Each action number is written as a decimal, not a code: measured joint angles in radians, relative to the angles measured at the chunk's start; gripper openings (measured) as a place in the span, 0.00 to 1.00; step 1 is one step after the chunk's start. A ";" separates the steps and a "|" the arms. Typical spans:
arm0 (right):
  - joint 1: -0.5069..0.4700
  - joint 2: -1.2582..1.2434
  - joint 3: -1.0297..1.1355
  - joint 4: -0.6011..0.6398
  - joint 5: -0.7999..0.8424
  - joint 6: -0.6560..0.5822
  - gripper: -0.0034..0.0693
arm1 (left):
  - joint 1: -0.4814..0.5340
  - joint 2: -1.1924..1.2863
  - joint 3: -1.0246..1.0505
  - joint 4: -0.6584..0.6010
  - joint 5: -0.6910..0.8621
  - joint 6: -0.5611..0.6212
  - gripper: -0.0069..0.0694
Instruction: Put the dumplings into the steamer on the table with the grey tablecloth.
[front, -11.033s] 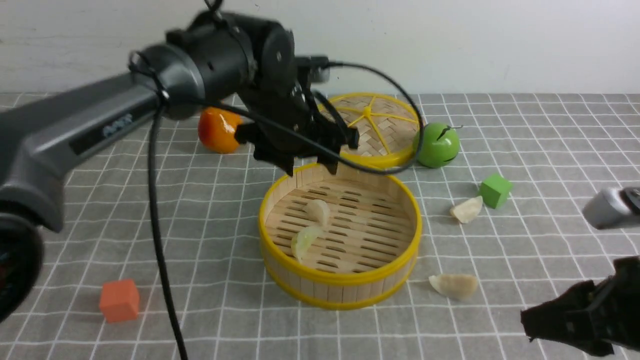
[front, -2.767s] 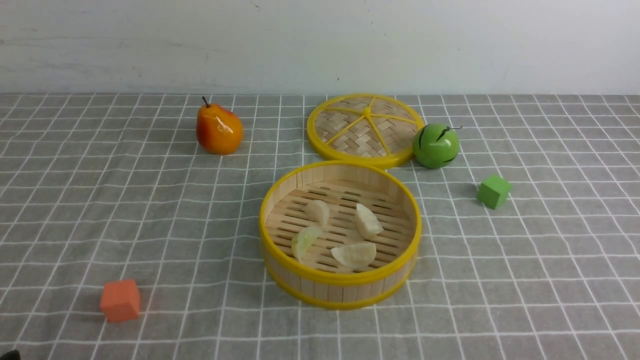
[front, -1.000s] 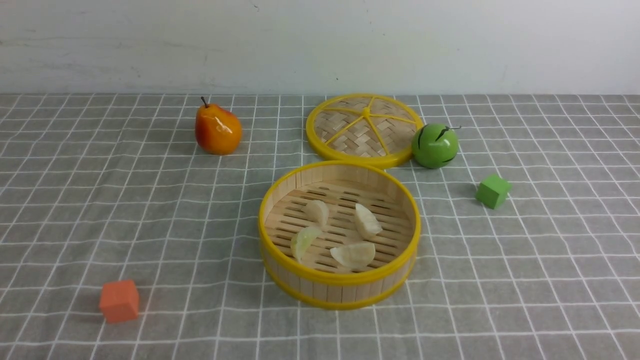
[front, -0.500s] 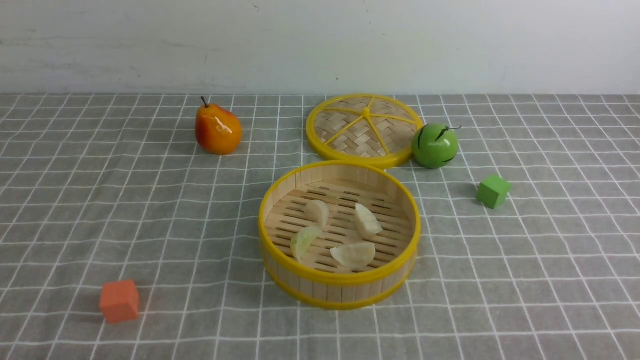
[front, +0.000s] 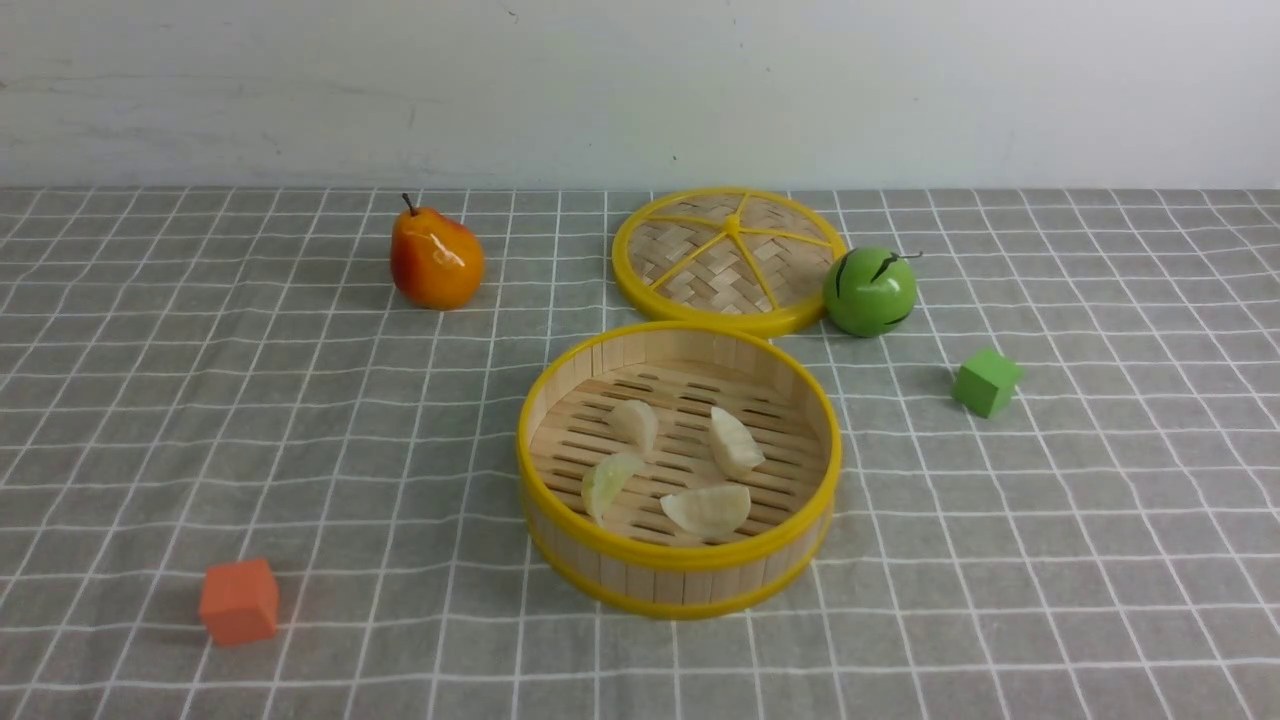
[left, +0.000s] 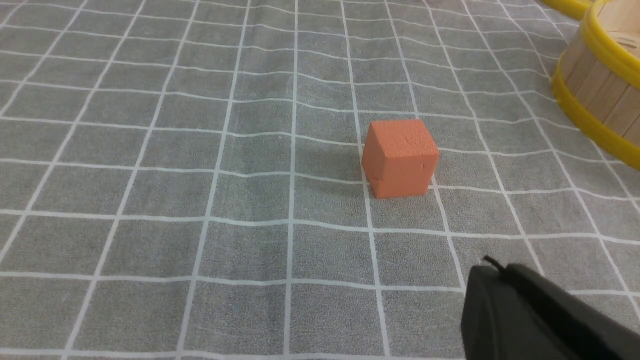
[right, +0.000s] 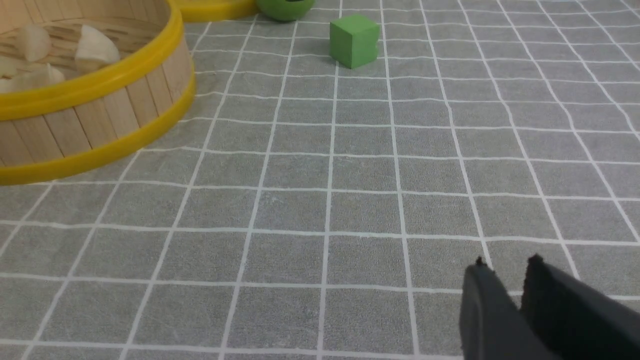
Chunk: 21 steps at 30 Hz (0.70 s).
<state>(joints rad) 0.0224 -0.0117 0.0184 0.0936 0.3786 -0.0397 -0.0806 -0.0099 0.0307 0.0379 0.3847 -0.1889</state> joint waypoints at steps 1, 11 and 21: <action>0.000 0.000 0.000 0.000 0.000 0.000 0.22 | 0.000 0.000 0.000 0.000 0.000 0.000 0.08; 0.000 0.000 0.000 0.000 0.000 0.000 0.23 | 0.000 0.000 0.000 0.000 0.000 0.000 0.09; 0.000 0.000 0.000 0.000 0.000 0.000 0.25 | 0.000 0.000 0.000 0.000 0.000 0.000 0.10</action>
<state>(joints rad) 0.0224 -0.0117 0.0184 0.0936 0.3786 -0.0397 -0.0806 -0.0099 0.0307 0.0379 0.3847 -0.1889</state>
